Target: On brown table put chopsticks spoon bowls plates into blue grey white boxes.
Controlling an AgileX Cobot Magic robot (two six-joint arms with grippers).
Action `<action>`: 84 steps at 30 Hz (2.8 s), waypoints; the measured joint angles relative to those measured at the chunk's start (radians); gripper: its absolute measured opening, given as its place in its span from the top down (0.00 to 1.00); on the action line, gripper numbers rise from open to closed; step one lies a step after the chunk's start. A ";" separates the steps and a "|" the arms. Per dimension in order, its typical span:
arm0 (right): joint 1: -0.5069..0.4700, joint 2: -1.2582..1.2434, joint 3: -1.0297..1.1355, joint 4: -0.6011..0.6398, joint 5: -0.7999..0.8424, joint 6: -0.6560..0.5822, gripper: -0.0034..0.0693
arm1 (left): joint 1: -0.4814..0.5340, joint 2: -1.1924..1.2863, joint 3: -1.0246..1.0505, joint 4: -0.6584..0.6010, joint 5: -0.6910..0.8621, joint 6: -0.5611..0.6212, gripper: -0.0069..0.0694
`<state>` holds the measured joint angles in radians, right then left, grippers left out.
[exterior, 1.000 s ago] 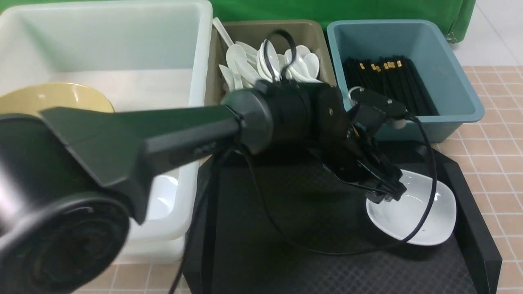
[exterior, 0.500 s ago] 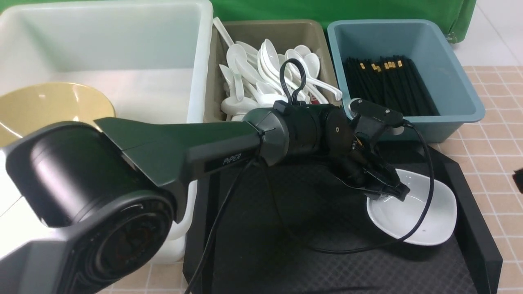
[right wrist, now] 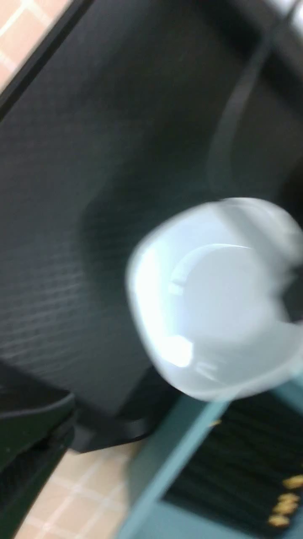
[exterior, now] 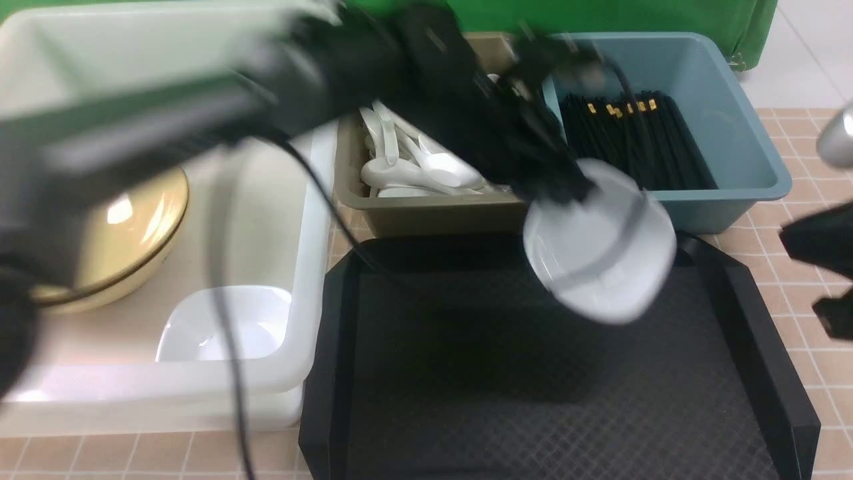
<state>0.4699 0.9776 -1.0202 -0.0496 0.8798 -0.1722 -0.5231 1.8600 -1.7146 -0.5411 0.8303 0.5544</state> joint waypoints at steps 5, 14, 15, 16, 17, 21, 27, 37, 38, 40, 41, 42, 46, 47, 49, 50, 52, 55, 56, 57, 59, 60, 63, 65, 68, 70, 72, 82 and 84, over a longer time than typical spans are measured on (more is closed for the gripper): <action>0.016 0.108 -0.130 0.165 -0.007 -0.164 0.90 | 0.192 -0.186 -0.005 0.041 0.161 -0.046 0.90; 0.289 0.400 -0.347 0.232 -0.015 -0.280 0.90 | 0.557 -0.412 0.336 0.105 0.241 -0.075 0.90; 0.305 0.423 -0.368 0.232 -0.014 -0.285 0.90 | 0.587 -0.433 0.398 0.106 0.217 -0.075 0.90; 0.315 0.442 -0.382 0.232 -0.013 -0.288 0.90 | 0.603 -0.447 0.437 0.107 0.198 -0.075 0.90; 0.320 0.457 -0.395 0.231 -0.012 -0.296 0.90 | 0.623 -0.466 0.491 0.107 0.167 -0.076 0.90; 0.322 0.470 -0.408 0.199 -0.007 -0.303 0.90 | 0.647 -0.502 0.615 0.116 0.077 -0.075 0.90; 0.322 0.470 -0.412 0.160 -0.007 -0.303 0.90 | 0.647 -0.479 0.729 0.130 0.041 -0.033 0.90; 0.322 0.470 -0.412 0.150 -0.015 -0.303 0.90 | 0.647 -0.380 0.735 0.122 0.000 0.036 0.90; 0.322 0.470 -0.412 0.150 -0.015 -0.303 0.90 | 0.647 -0.367 0.735 0.117 -0.003 0.039 0.90; 0.322 0.470 -0.412 0.148 -0.015 -0.303 0.90 | 0.647 -0.333 0.735 0.111 -0.012 0.057 0.88; 0.322 0.470 -0.412 0.147 -0.015 -0.303 0.90 | 0.647 -0.322 0.735 0.108 -0.015 0.061 0.87; 0.322 0.470 -0.412 0.147 -0.015 -0.303 0.90 | 0.647 -0.313 0.735 0.106 -0.021 0.067 0.84; 0.322 0.470 -0.412 0.145 -0.015 -0.303 0.89 | 0.647 -0.301 0.735 0.106 -0.035 0.104 0.70; 0.322 0.470 -0.412 0.145 -0.015 -0.303 0.89 | 0.647 -0.301 0.733 0.106 -0.035 0.112 0.65; 0.322 0.470 -0.412 0.145 -0.014 -0.303 0.89 | 0.647 -0.304 0.726 0.106 -0.030 0.122 0.55; 0.322 0.470 -0.412 0.145 -0.014 -0.303 0.89 | 0.647 -0.307 0.718 0.106 -0.021 0.124 0.51; 0.322 0.470 -0.412 0.145 -0.014 -0.303 0.89 | 0.647 -0.323 0.696 0.106 0.008 0.127 0.41; 0.321 0.470 -0.412 0.145 -0.012 -0.303 0.89 | 0.647 -0.362 0.634 0.106 0.075 0.128 0.33; 0.320 0.470 -0.412 0.145 -0.010 -0.303 0.89 | 0.647 -0.378 0.613 0.106 0.102 0.120 0.32; 0.319 0.470 -0.412 0.145 -0.006 -0.303 0.89 | 0.647 -0.396 0.592 0.107 0.130 0.106 0.32; 0.314 0.466 -0.412 0.145 0.007 -0.302 0.89 | 0.647 -0.433 0.561 0.116 0.184 0.073 0.33; 0.308 0.458 -0.412 0.144 0.016 -0.297 0.89 | 0.647 -0.463 0.543 0.127 0.217 0.047 0.37; 0.288 0.433 -0.412 0.140 0.045 -0.273 0.89 | 0.647 -0.542 0.529 0.180 0.268 -0.035 0.49; 0.275 0.402 -0.412 0.133 0.067 -0.251 0.89 | 0.647 -0.620 0.529 0.239 0.297 -0.094 0.62; 0.254 0.344 -0.412 0.128 0.078 -0.215 0.89 | 0.647 -0.760 0.561 0.303 0.298 -0.150 0.82; 0.250 0.303 -0.393 0.127 0.073 -0.196 0.89 | 0.647 -0.856 0.612 0.324 0.271 -0.162 0.88; 0.250 0.247 -0.341 0.127 0.059 -0.174 0.89 | 0.647 -0.980 0.716 0.332 0.193 -0.165 0.91; 0.249 -0.084 0.062 0.142 -0.252 -0.137 0.88 | 0.647 -1.427 1.159 0.332 -0.082 -0.149 0.91; 0.249 -0.185 0.152 0.148 -0.350 -0.135 0.88 | 0.647 -1.520 1.244 0.332 -0.118 -0.149 0.91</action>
<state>0.7192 0.7924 -0.8684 0.0985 0.5300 -0.3071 0.1234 0.3397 -0.4708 -0.2091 0.7119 0.4050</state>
